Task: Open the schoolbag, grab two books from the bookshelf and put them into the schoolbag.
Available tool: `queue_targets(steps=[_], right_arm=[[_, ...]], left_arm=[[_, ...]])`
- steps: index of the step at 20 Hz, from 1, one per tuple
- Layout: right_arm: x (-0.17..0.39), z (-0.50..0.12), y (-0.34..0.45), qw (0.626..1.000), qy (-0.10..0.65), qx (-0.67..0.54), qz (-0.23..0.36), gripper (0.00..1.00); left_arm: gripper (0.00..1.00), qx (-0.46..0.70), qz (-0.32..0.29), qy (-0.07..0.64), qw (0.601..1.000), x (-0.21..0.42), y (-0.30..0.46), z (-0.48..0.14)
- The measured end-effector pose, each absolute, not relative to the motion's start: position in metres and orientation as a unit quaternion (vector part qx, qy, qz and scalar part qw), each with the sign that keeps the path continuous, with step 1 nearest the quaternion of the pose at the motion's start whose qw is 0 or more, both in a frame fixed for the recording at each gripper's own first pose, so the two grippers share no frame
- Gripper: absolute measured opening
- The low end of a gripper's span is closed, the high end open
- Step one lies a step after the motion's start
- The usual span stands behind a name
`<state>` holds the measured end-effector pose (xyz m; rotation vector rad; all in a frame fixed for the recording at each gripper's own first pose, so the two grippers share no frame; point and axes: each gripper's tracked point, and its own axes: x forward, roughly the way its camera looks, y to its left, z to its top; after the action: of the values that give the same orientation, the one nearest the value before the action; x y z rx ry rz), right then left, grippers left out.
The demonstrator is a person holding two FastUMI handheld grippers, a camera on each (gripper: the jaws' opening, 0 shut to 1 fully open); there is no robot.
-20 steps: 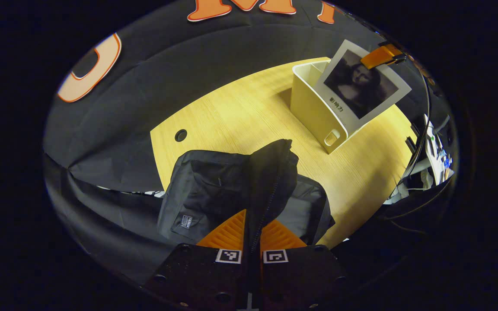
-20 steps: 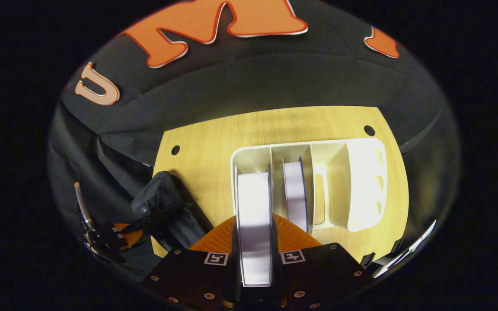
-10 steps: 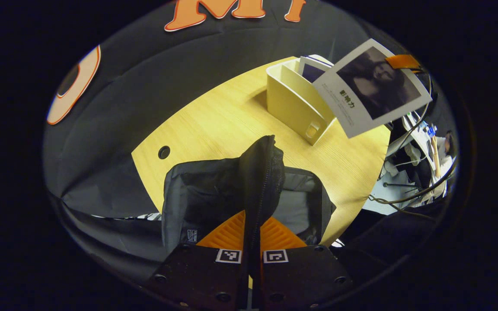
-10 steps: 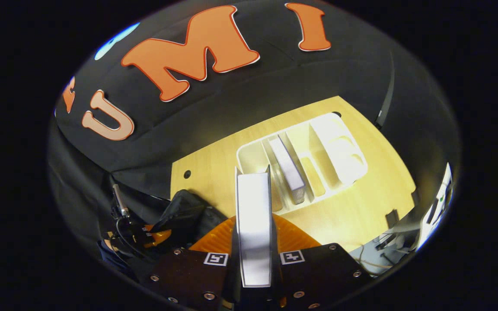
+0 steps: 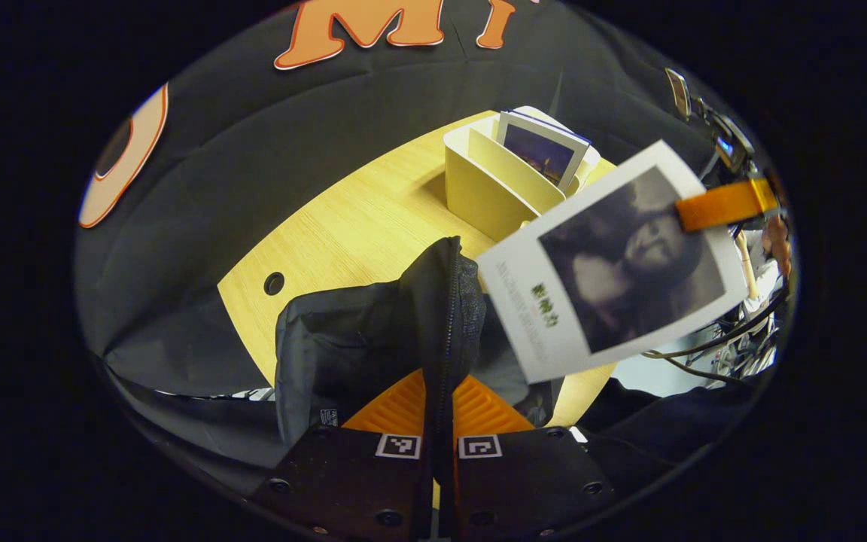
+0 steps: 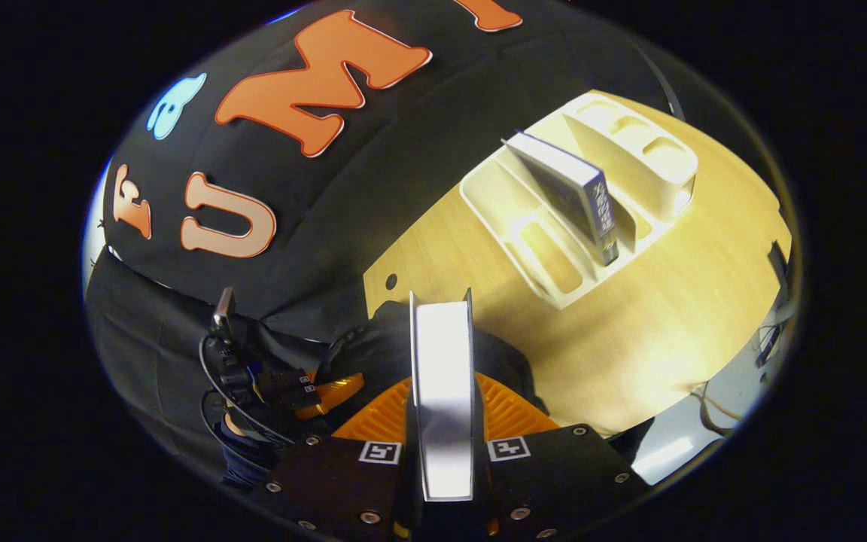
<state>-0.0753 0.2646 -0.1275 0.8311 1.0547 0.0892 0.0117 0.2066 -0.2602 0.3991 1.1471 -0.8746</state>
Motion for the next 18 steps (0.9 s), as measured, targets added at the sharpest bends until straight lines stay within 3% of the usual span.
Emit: queue_targets(steps=[14,15,16,18], right_arm=[[-0.047,-0.266,0.397,0.747,0.448,0.486,0.067,0.27],[-0.045,-0.272,0.402,0.741,0.446,0.498,0.067,0.37],[-0.041,-0.278,0.407,0.735,0.445,0.506,0.069,0.27],[-0.038,-0.286,0.413,0.73,0.447,0.512,0.07,0.28]], left_arm=[[0.04,0.134,-0.403,0.507,0.75,-0.014,0.181,-0.26],[0.04,0.132,-0.403,0.507,0.75,-0.015,0.181,-0.26],[0.04,0.13,-0.401,0.509,0.75,-0.018,0.181,-0.26],[0.05,0.129,-0.398,0.512,0.751,-0.019,0.179,-0.262]])
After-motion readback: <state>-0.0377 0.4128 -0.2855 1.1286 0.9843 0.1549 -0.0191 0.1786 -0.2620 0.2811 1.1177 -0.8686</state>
